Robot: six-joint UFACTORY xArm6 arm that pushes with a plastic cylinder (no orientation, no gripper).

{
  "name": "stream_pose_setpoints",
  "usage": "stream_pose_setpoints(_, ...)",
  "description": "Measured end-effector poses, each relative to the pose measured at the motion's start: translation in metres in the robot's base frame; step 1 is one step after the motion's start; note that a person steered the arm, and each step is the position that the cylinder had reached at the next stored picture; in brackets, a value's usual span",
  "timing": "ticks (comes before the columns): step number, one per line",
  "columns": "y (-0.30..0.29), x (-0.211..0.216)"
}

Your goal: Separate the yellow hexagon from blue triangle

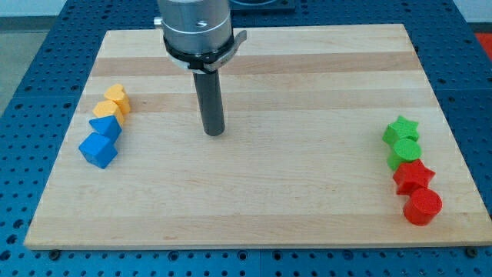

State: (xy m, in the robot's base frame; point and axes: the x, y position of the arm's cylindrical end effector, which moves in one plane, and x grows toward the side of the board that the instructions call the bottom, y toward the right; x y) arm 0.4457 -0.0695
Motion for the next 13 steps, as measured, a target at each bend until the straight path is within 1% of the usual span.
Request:
stream_pose_setpoints(1,0.006,-0.022)
stream_pose_setpoints(2,-0.004,-0.089)
stream_pose_setpoints(3,-0.040,-0.178)
stream_pose_setpoints(4,-0.134,-0.186)
stream_pose_setpoints(5,-0.202,-0.166)
stream_pose_setpoints(6,-0.235,-0.154)
stream_pose_setpoints(7,-0.235,-0.131)
stream_pose_setpoints(8,-0.235,-0.077)
stream_pose_setpoints(9,-0.235,-0.041)
stream_pose_setpoints(11,-0.182,-0.015)
stream_pose_setpoints(12,-0.161,-0.015)
stream_pose_setpoints(13,-0.160,-0.030)
